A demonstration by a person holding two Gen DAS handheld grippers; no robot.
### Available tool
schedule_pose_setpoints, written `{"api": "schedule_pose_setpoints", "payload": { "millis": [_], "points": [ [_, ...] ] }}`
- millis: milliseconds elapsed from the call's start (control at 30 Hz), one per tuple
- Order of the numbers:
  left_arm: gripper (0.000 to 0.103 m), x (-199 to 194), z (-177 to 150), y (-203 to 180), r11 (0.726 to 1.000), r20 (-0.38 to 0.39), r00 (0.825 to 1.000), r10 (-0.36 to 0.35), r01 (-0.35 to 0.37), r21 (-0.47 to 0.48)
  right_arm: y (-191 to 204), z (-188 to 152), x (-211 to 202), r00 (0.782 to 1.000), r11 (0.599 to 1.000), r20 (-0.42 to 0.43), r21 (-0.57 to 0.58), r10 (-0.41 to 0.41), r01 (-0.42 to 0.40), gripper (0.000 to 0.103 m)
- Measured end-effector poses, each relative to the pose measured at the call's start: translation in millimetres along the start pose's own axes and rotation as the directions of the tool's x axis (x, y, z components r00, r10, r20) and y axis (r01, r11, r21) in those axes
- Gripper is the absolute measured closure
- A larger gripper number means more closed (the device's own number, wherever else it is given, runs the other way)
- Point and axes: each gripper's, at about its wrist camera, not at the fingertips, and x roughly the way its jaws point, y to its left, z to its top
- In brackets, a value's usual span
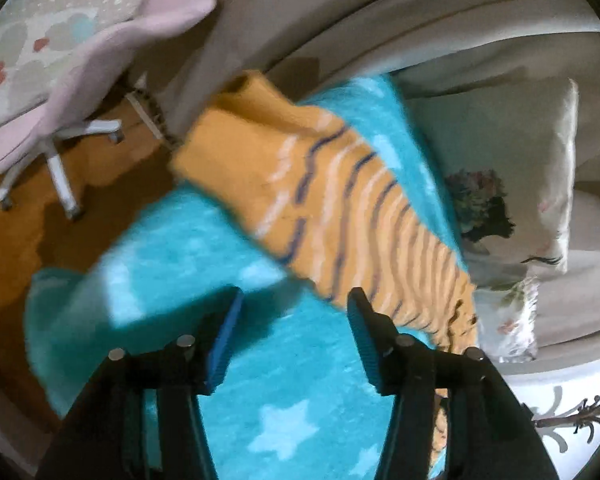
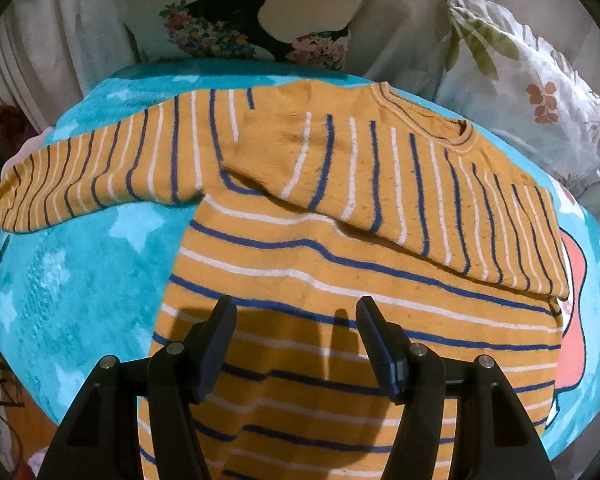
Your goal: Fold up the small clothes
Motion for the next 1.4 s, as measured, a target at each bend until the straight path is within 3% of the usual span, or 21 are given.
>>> {"api": "schedule_pose_setpoints", "payload": {
  "millis": [133,233,267,300,333,433,533,700,800,933,1100,1200,1300,1400],
  "points": [
    [0.049,17.7,5.5,-14.3,1.000,0.017,1.000,-0.025,0.025,0.008,9.0,-1.1,-1.6,1.000,0.999,0.005,-0.036,-0.008,0.008,0.037],
    [0.049,24.6,12.5,-21.4,1.000,0.054,0.999,-0.005,0.005,0.010,11.5,-4.9,-5.8,1.000,0.998,0.011,-0.059,-0.021,0.022,0.037],
    [0.059,26.0,16.0,-22.3,1.000,0.060,0.998,0.005,-0.006,0.005,10.5,-6.4,-7.4,1.000,0.998,0.014,-0.062,-0.025,0.026,0.037],
    [0.085,27.0,18.4,-22.2,0.999,0.065,0.997,0.033,-0.033,-0.001,8.3,-8.3,-9.3,0.999,0.998,0.017,-0.062,-0.031,0.032,0.037],
    [0.090,30.0,21.5,-22.9,0.997,0.056,0.996,0.072,-0.072,-0.002,6.1,-9.9,-10.7,0.999,0.998,0.019,-0.058,-0.035,0.036,0.037],
    [0.090,23.9,21.1,-28.1,0.996,0.071,0.993,0.090,-0.088,-0.021,-9.2,-16.7,-18.0,0.999,0.999,0.030,-0.026,-0.042,0.043,0.037],
    [0.090,8.7,12.3,-54.7,0.992,0.121,0.986,0.112,-0.119,0.050,-26.9,-21.9,-26.2,0.998,0.999,0.045,0.021,-0.036,0.036,0.037],
    [0.090,-5.2,-16.4,-122.0,0.981,0.148,0.987,0.055,-0.081,0.177,-66.5,-33.4,-40.4,0.997,0.991,0.076,0.129,0.008,-0.018,0.037],
    [0.090,-5.1,-44.9,-176.4,0.966,0.146,0.989,0.002,-0.040,0.255,-90.7,-41.8,-49.2,0.994,0.987,0.106,0.153,0.028,-0.044,0.037],
    [0.090,17.1,-99.2,-264.1,0.922,0.102,0.993,-0.055,0.012,0.386,-138.8,-54.3,-58.8,0.990,0.978,0.132,0.194,0.048,-0.074,0.037],
    [0.091,84.3,-173.3,-355.3,0.868,-0.022,0.995,-0.098,0.096,0.487,-230.4,-82.9,-71.8,0.989,0.947,0.145,0.312,0.036,-0.081,0.037],
    [0.091,140.9,-221.1,-401.2,0.849,-0.132,0.985,-0.110,0.162,0.503,-280.9,-104.2,-77.1,0.991,0.928,0.135,0.368,0.006,-0.055,0.037],
    [0.091,197.9,-269.8,-438.0,0.808,-0.208,0.975,-0.077,0.184,0.560,-323.9,-127.6,-81.3,0.993,0.912,0.113,0.410,-0.029,-0.020,0.037],
    [0.086,262.2,-314.4,-451.1,0.782,-0.258,0.965,0.045,0.127,0.610,-359.7,-148.8,-85.1,0.994,0.899,0.084,0.438,-0.064,0.021,0.036]
  ]
}}
